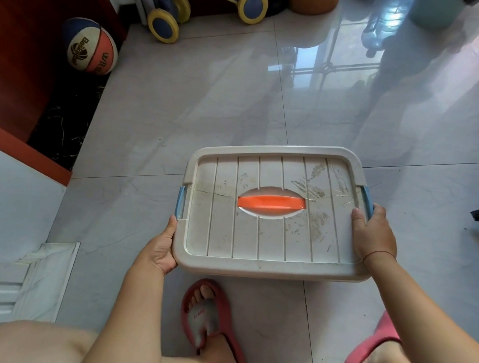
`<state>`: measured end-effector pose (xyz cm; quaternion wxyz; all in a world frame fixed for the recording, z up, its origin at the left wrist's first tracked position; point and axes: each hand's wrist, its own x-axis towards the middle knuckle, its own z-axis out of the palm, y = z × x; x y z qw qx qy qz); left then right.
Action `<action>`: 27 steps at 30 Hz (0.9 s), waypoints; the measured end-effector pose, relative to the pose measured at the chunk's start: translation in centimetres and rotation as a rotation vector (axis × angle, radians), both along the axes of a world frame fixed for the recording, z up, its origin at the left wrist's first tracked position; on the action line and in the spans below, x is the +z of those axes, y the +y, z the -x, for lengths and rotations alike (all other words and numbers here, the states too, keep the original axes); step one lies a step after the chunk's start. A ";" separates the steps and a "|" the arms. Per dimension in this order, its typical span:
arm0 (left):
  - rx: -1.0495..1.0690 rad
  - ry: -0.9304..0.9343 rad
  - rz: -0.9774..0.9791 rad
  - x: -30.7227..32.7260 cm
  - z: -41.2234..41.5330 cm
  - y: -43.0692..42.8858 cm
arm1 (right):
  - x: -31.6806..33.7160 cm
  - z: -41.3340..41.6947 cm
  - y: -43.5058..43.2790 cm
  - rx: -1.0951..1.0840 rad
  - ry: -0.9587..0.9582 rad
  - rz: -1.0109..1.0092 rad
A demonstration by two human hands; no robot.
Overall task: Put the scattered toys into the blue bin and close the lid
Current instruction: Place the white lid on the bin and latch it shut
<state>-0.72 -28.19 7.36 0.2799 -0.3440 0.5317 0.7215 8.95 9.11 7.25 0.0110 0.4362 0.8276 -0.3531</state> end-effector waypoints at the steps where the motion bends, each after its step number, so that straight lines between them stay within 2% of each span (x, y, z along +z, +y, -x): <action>1: 0.002 0.000 -0.005 0.1 0.0 0.1 | 0.0 0.0 0.0 0.001 -0.003 0.000; 9: 0.028 -0.007 0.052 0.6 -0.8 1.5 | 0.2 0.1 0.4 0.024 -0.017 -0.014; 13: -0.051 0.003 0.135 1.2 -0.9 1.5 | 0.1 0.0 0.5 0.030 -0.012 -0.018; 18: -0.394 0.249 0.765 1.1 1.0 2.3 | 0.0 0.4 0.5 0.037 -0.045 -0.068; 21: -0.463 0.385 1.040 0.6 0.9 4.0 | 0.2 0.5 0.3 0.033 -0.038 -0.063; 24: -0.455 0.448 1.192 -0.1 0.6 4.3 | 0.5 0.5 0.0 0.019 -0.028 -0.086; 27: -0.469 0.449 1.220 -0.6 0.8 4.3 | 0.7 0.5 -0.2 0.011 -0.025 -0.102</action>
